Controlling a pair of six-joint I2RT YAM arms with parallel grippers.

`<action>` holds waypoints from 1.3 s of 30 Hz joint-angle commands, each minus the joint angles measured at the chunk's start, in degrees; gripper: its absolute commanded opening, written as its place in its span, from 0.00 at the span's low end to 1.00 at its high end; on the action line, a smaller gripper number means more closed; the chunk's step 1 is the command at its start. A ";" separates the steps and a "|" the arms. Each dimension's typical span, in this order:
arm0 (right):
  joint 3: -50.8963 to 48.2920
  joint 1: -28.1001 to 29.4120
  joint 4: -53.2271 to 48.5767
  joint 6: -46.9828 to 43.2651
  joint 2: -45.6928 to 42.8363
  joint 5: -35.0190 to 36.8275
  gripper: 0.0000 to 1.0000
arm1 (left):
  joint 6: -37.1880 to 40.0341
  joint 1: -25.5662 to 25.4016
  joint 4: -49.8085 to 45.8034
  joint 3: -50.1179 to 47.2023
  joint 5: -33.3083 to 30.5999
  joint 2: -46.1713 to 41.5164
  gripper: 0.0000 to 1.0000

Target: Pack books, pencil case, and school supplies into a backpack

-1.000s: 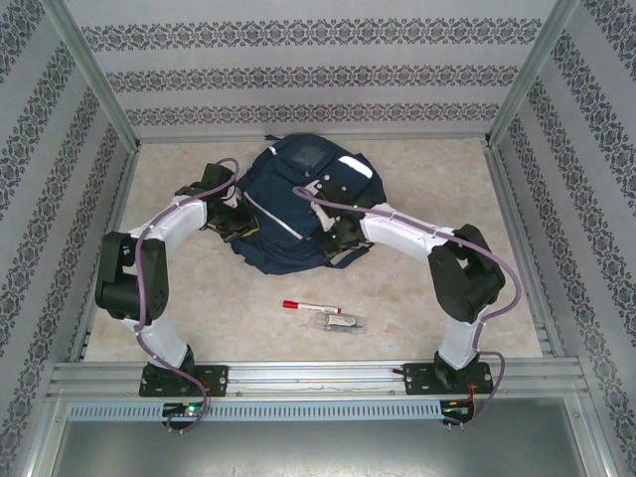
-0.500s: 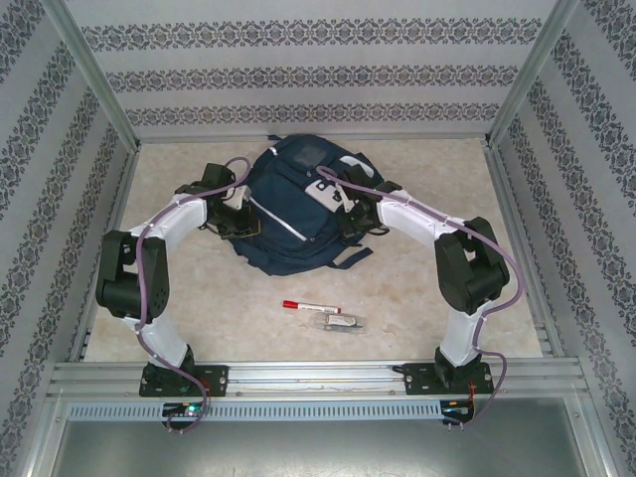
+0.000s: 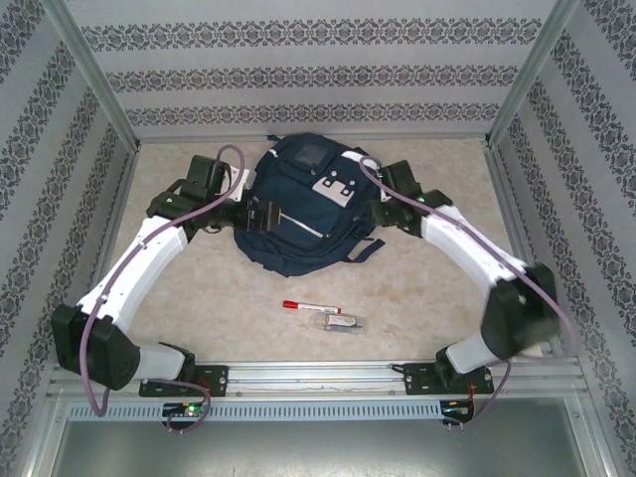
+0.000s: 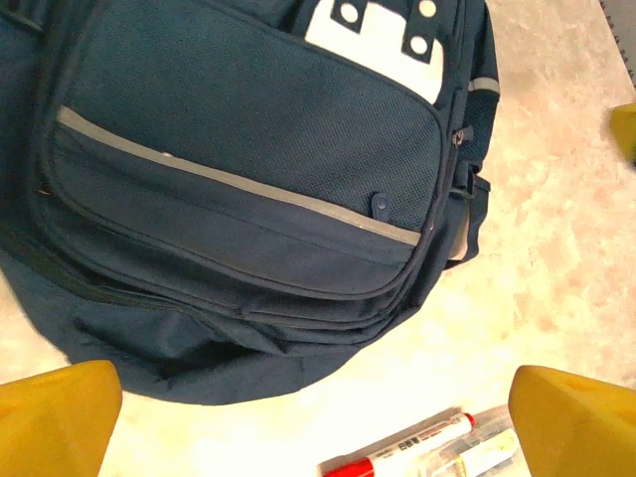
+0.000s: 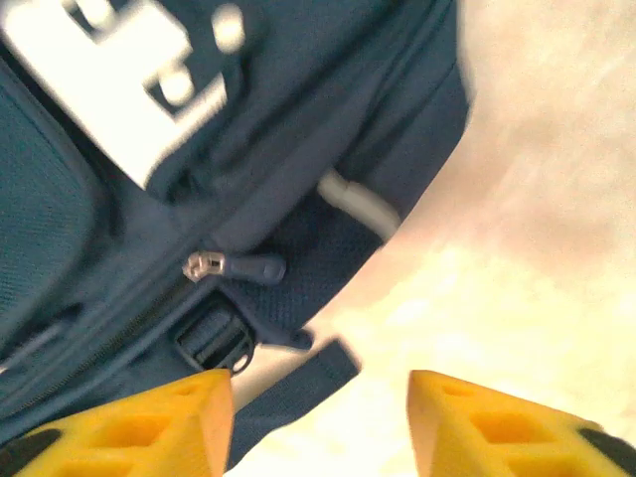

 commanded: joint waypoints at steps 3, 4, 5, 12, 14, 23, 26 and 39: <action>-11.24 -0.62 17.59 -6.38 -13.64 6.40 0.98 | 3.65 0.41 4.33 -7.61 1.84 -3.87 0.99; -14.33 -1.21 21.57 -8.81 -15.54 1.93 0.98 | 3.01 0.36 4.83 -7.36 2.43 -3.19 0.99; -17.78 -2.12 26.00 -12.98 -17.16 -6.11 0.98 | 2.39 -0.05 4.95 -6.87 2.17 -2.01 1.00; -20.68 -1.38 30.98 -28.13 -11.87 -35.45 0.98 | -5.87 -4.55 6.15 -8.62 -8.60 7.46 0.95; -20.48 -1.13 30.25 -31.11 -11.04 -38.48 0.98 | -7.90 -4.52 6.35 -9.92 -9.89 7.96 0.91; -14.16 1.84 25.77 -51.96 5.49 -43.17 0.65 | -15.79 -2.54 12.43 -24.67 -12.56 7.67 0.87; -12.65 2.11 25.56 -55.28 9.21 -39.85 0.57 | -18.27 -0.95 16.02 -28.55 -11.95 9.91 0.84; -12.92 0.10 28.92 -60.65 13.26 -39.82 0.58 | -22.01 -0.89 6.84 -25.37 -8.99 -3.27 0.87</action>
